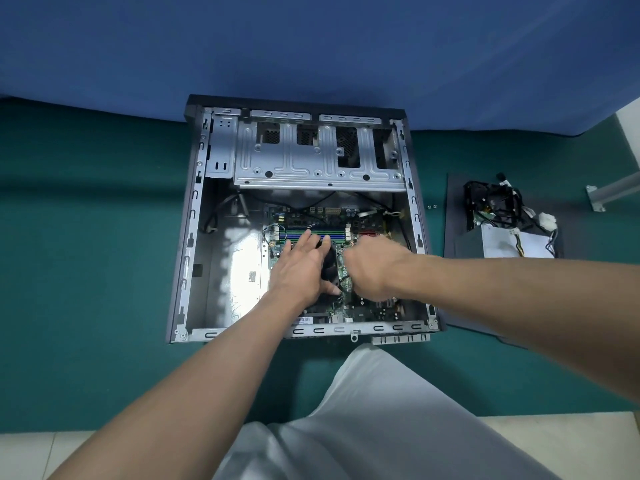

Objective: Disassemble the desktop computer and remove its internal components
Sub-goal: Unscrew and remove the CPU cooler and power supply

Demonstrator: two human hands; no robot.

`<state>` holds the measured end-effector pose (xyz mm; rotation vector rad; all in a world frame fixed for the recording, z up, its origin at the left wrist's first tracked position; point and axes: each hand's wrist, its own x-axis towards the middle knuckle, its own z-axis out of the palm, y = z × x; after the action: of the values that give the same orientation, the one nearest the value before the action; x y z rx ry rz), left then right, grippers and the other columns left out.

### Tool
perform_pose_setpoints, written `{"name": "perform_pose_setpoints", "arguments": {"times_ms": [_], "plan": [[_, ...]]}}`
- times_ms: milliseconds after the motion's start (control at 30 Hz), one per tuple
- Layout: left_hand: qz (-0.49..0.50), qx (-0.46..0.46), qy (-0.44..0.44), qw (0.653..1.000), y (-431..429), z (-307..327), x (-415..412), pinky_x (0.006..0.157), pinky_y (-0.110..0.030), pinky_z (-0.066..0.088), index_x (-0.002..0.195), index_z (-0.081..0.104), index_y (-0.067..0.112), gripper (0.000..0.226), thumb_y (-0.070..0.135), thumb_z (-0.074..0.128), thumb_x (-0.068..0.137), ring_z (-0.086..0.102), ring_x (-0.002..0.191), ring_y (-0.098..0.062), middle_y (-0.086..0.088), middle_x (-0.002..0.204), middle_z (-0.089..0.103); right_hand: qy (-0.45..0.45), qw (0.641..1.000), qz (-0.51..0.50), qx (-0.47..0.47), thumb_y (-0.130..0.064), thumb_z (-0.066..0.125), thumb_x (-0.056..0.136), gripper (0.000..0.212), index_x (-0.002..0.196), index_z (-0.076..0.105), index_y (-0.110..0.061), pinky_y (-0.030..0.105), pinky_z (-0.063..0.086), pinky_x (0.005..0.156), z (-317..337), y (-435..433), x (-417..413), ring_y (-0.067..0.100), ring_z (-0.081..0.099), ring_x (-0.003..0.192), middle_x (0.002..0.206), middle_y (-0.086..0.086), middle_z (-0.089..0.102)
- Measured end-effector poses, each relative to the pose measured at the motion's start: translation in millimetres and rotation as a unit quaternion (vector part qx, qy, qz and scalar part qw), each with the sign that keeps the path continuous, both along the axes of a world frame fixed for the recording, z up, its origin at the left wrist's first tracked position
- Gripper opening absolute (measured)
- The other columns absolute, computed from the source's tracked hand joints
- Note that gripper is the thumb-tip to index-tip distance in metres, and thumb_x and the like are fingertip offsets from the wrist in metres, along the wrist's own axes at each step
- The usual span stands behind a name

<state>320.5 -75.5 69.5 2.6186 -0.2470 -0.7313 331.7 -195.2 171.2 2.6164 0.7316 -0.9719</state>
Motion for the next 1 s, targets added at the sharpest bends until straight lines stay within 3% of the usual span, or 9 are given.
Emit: {"name": "perform_pose_setpoints", "arguments": {"times_ms": [100, 200, 300, 367, 533, 633, 767, 867, 1000], "plan": [[0.0, -0.005, -0.011, 1.0, -1.0, 2.2, -0.7, 0.121, -0.041, 0.0, 0.154, 0.015, 0.016, 0.098, 0.043, 0.074, 0.08, 0.001, 0.149, -0.018, -0.004, 0.159, 0.02, -0.028, 0.942, 0.333, -0.038, -0.016, 0.04, 0.099, 0.021, 0.108, 0.059, -0.015, 0.033, 0.038, 0.06, 1.3, 2.8, -0.2, 0.028, 0.063, 0.089, 0.103, 0.007, 0.066], [0.009, -0.012, -0.002, 1.0, -0.2, 2.7, -0.5, 0.121, -0.039, -0.001, 0.155, 0.015, 0.018, 0.102, 0.045, 0.076, 0.077, -0.001, 0.149, -0.016, -0.003, 0.16, 0.017, -0.035, 0.95, 0.306, -0.048, -0.015, 0.045, 0.096, 0.018, 0.104, 0.061, -0.014, 0.032, 0.037, 0.061, 5.8, 1.5, 7.6, 0.029, 0.061, 0.087, 0.096, 0.006, 0.065], [0.008, -0.016, -0.006, 1.0, 1.2, 2.2, -1.0, 0.121, -0.039, 0.0, 0.154, 0.018, 0.02, 0.103, 0.046, 0.077, 0.074, 0.0, 0.149, -0.017, -0.003, 0.16, 0.017, 0.011, 0.999, 0.018, 0.044, -0.016, 0.057, 0.084, 0.019, 0.068, 0.046, -0.014, 0.027, 0.038, 0.055, 6.8, 0.6, 9.2, 0.028, 0.049, 0.067, 0.066, 0.004, 0.041], [0.009, -0.016, -0.004, 1.0, 1.4, 2.2, -0.8, 0.12, -0.039, -0.001, 0.155, 0.017, 0.019, 0.105, 0.047, 0.077, 0.074, 0.0, 0.149, -0.017, -0.003, 0.161, 0.016, 0.013, 0.974, -0.206, 0.099, -0.019, 0.055, 0.082, 0.024, 0.062, 0.043, -0.012, 0.022, 0.034, 0.045, 3.2, 4.8, 7.1, 0.021, 0.05, 0.058, 0.065, 0.004, 0.042], [0.014, -0.009, -0.001, 1.0, -0.3, 2.4, -1.3, 0.12, -0.038, -0.002, 0.154, 0.013, 0.018, 0.106, 0.049, 0.075, 0.074, -0.002, 0.149, -0.017, -0.004, 0.162, 0.011, 0.182, 0.689, -0.671, 0.204, -0.013, 0.042, 0.098, 0.015, 0.092, 0.049, -0.002, 0.013, 0.033, 0.029, 7.6, 3.6, 10.5, 0.008, 0.053, 0.033, 0.064, 0.007, 0.058], [0.012, -0.008, 0.0, 1.0, -0.3, 1.3, -1.8, 0.12, -0.038, -0.003, 0.154, 0.012, 0.018, 0.106, 0.049, 0.075, 0.074, -0.002, 0.149, -0.016, -0.004, 0.162, 0.011, 0.162, 0.803, -0.553, 0.153, -0.008, 0.04, 0.097, 0.013, 0.1, 0.051, -0.003, 0.018, 0.039, 0.038, 1.5, 4.2, 8.2, 0.008, 0.053, 0.046, 0.07, 0.007, 0.053], [0.008, -0.007, 0.002, 1.0, 0.1, 3.4, -0.7, 0.121, -0.039, -0.002, 0.154, 0.014, 0.017, 0.104, 0.047, 0.075, 0.076, -0.002, 0.149, -0.017, -0.004, 0.161, 0.013, 0.003, 0.996, -0.084, -0.013, -0.019, 0.051, 0.093, 0.024, 0.112, 0.059, -0.006, 0.029, 0.043, 0.06, 2.3, 10.6, 2.7, 0.026, 0.058, 0.081, 0.106, 0.011, 0.062], [0.006, -0.01, -0.012, 1.0, -0.7, 4.5, -1.7, 0.12, -0.039, 0.0, 0.154, 0.019, 0.016, 0.095, 0.042, 0.073, 0.081, 0.0, 0.149, -0.017, -0.004, 0.16, 0.018, -0.029, 0.967, 0.25, -0.038, -0.021, 0.038, 0.101, 0.028, 0.119, 0.058, -0.012, 0.034, 0.039, 0.064, 7.3, 11.9, 1.5, 0.03, 0.06, 0.102, 0.118, 0.008, 0.061], [0.026, -0.023, -0.014, 0.999, 1.0, 2.2, -2.6, 0.121, -0.037, 0.0, 0.152, 0.022, 0.016, 0.09, 0.04, 0.073, 0.082, 0.0, 0.149, -0.014, -0.002, 0.16, 0.017, -0.03, 0.991, 0.127, -0.006, -0.024, 0.047, 0.096, 0.031, 0.121, 0.055, -0.007, 0.035, 0.04, 0.067, 9.4, 24.3, 4.7, 0.032, 0.061, 0.101, 0.115, 0.011, 0.062]]}}
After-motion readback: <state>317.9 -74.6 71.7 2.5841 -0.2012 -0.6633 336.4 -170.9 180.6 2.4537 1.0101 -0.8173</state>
